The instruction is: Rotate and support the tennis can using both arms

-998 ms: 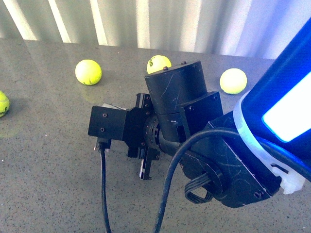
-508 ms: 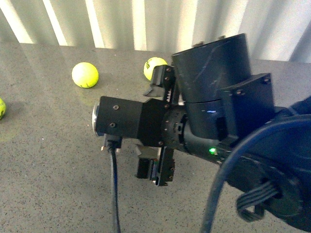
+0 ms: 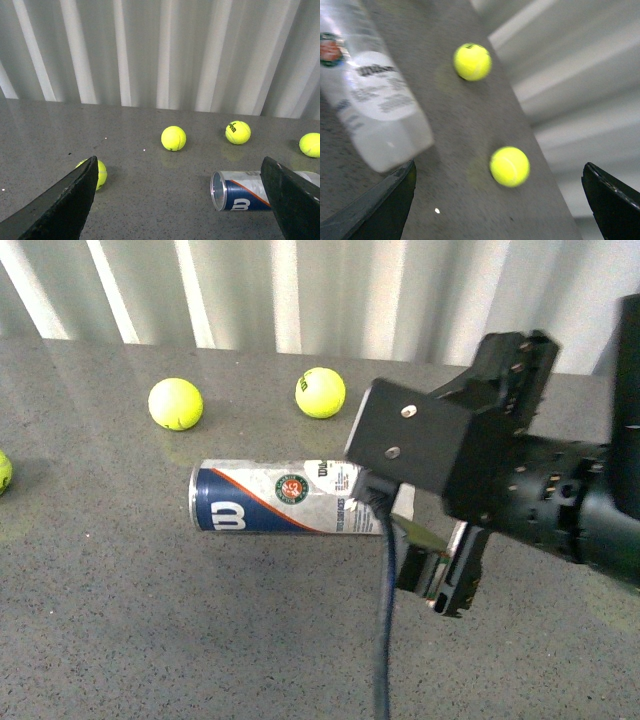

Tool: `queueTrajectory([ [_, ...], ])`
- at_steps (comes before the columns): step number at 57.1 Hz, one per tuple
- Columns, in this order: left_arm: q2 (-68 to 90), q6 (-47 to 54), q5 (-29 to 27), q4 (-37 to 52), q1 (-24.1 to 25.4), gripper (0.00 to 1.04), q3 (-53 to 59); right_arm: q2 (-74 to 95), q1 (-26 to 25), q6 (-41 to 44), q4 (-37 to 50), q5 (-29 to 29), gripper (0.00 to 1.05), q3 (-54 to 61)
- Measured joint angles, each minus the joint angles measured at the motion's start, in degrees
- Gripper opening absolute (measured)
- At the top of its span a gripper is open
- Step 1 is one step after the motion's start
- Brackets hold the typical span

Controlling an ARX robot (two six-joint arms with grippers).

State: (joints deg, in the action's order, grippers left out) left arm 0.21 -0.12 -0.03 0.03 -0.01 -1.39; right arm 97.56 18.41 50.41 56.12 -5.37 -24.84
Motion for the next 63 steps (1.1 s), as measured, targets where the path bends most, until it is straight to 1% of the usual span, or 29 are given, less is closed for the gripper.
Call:
queueTrajectory([
  [3, 0.0, 0.0, 0.0, 0.0, 0.0, 0.98, 0.0, -4.1, -4.5, -3.5, 2.9, 2.5, 0.97, 3.0],
  [6, 0.0, 0.0, 0.0, 0.0, 0.0, 0.98, 0.0, -8.0, -10.5, -7.1, 4.7, 5.1, 0.97, 5.2],
  [7, 0.0, 0.0, 0.0, 0.0, 0.0, 0.98, 0.0, -9.6, -13.3, -8.7, 5.0, 6.8, 0.97, 5.8],
  [10, 0.0, 0.0, 0.0, 0.0, 0.0, 0.98, 0.0, -12.7, -19.8, -12.7, 5.0, 10.1, 0.97, 6.8],
  [11, 0.0, 0.0, 0.0, 0.0, 0.0, 0.98, 0.0, -13.3, -20.9, -13.4, 4.9, 10.7, 0.97, 6.9],
  [13, 0.0, 0.0, 0.0, 0.0, 0.0, 0.98, 0.0, -15.6, -25.6, -16.4, 4.0, 12.9, 0.97, 7.2],
  [16, 0.0, 0.0, 0.0, 0.0, 0.0, 0.98, 0.0, -18.1, -30.3, -19.0, 3.0, 14.8, 0.97, 7.6],
  [18, 0.0, 0.0, 0.0, 0.0, 0.0, 0.98, 0.0, -21.0, -34.9, -21.9, 2.6, 16.1, 0.97, 8.3],
  [19, 0.0, 0.0, 0.0, 0.0, 0.0, 0.98, 0.0, -21.8, -36.0, -22.4, 2.6, 16.3, 0.97, 8.5],
  [21, 0.0, 0.0, 0.0, 0.0, 0.0, 0.98, 0.0, -25.1, -40.0, -24.9, 2.2, 17.1, 0.97, 9.6],
  [23, 0.0, 0.0, 0.0, 0.0, 0.0, 0.98, 0.0, -27.9, -42.5, -26.2, 2.2, 17.5, 0.97, 10.6],
  [27, 0.0, 0.0, 0.0, 0.0, 0.0, 0.98, 0.0, -35.3, -46.3, -28.8, 1.3, 17.3, 0.97, 13.1],
  [30, 0.0, 0.0, 0.0, 0.0, 0.0, 0.98, 0.0, -41.0, -47.1, -29.6, 1.2, 17.4, 0.97, 15.2],
  [31, 0.0, 0.0, 0.0, 0.0, 0.0, 0.98, 0.0, -43.4, -47.4, -30.3, 0.9, 16.3, 0.97, 15.8],
  [32, 0.0, 0.0, 0.0, 0.0, 0.0, 0.98, 0.0, -44.7, -48.0, -31.1, -0.2, 14.5, 0.96, 15.9],
  [34, 0.0, 0.0, 0.0, 0.0, 0.0, 0.98, 0.0, -50.8, -50.1, -34.3, -9.1, 2.9, 0.89, 15.0],
  [35, 0.0, 0.0, 0.0, 0.0, 0.0, 0.98, 0.0, -52.3, -50.3, -35.3, -11.5, 0.2, 0.88, 14.8],
  [37, 0.0, 0.0, 0.0, 0.0, 0.0, 0.98, 0.0, -58.7, -50.2, -40.0, -21.0, -9.0, 0.81, 14.3],
  [38, 0.0, 0.0, 0.0, 0.0, 0.0, 0.98, 0.0, -60.2, -49.8, -40.9, -23.3, -11.0, 0.79, 14.3],
  [39, 0.0, 0.0, 0.0, 0.0, 0.0, 0.98, 0.0, -63.3, -48.6, -42.6, -27.5, -14.2, 0.75, 14.5],
  [40, 0.0, 0.0, 0.0, 0.0, 0.0, 0.98, 0.0, -64.8, -47.9, -43.3, -29.6, -15.5, 0.74, 14.6],
  [42, 0.0, 0.0, 0.0, 0.0, 0.0, 0.98, 0.0, -70.1, -44.9, -45.3, -36.5, -17.2, 0.67, 15.3],
  [43, 0.0, 0.0, 0.0, 0.0, 0.0, 0.98, 0.0, -71.3, -44.2, -45.5, -37.9, -17.3, 0.65, 15.6],
  [45, 0.0, 0.0, 0.1, 0.0, 0.0, 0.98, 0.0, -74.8, -41.2, -46.8, -41.6, -17.0, 0.58, 16.2],
  [48, 0.0, 0.0, 0.0, 0.0, 0.0, 0.98, 0.0, -77.5, -38.9, -48.0, -44.1, -14.3, 0.49, 17.1],
  [54, 0.0, 0.0, 0.0, 0.0, 0.0, 0.98, 0.0, -80.3, -35.2, -49.1, -45.5, -10.3, 0.31, 18.6],
  [57, 0.0, 0.0, 0.0, 0.0, 0.0, 0.98, 0.0, -81.2, -33.8, -49.3, -46.0, -9.0, 0.24, 19.1],
  [59, 0.0, 0.0, 0.0, 0.0, 0.0, 0.98, 0.0, -82.0, -32.5, -49.4, -46.4, -7.8, 0.17, 19.6],
  [63, 0.0, 0.0, 0.0, 0.0, 0.0, 0.98, 0.0, -83.3, -30.8, -49.5, -46.9, -6.3, 0.06, 20.2],
])
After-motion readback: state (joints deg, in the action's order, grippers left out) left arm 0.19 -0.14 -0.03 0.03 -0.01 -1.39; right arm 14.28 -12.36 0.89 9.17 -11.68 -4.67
